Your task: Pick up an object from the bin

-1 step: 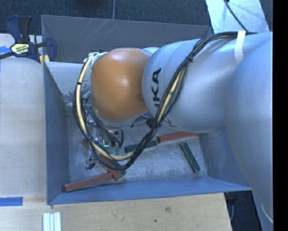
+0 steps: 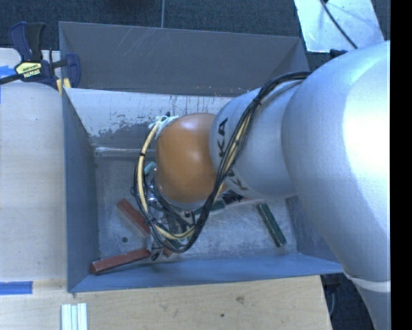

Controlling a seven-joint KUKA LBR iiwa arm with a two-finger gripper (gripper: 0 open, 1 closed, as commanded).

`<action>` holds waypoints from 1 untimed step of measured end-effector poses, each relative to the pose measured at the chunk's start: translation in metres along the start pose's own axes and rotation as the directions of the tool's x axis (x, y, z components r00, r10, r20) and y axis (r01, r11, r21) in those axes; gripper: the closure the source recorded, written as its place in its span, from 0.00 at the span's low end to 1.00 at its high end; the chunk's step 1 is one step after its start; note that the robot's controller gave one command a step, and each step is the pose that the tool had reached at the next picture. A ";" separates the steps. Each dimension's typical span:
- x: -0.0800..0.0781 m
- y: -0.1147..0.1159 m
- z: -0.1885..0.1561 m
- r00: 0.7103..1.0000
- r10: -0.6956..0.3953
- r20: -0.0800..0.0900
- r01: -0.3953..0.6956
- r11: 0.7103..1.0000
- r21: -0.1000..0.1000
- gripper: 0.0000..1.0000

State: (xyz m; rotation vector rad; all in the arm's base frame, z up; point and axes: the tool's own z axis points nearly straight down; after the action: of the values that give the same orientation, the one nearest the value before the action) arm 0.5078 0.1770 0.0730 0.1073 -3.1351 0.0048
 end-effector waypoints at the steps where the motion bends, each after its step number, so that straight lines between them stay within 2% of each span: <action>1: -0.002 0.003 -0.004 1.000 -0.001 0.007 0.001 1.000 -0.004 1.00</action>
Offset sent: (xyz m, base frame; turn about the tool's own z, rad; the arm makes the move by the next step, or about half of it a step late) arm 0.0000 0.0000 0.0000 0.0000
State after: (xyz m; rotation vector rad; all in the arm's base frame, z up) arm 0.5092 0.1799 0.0772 0.1092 -3.1417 -0.0013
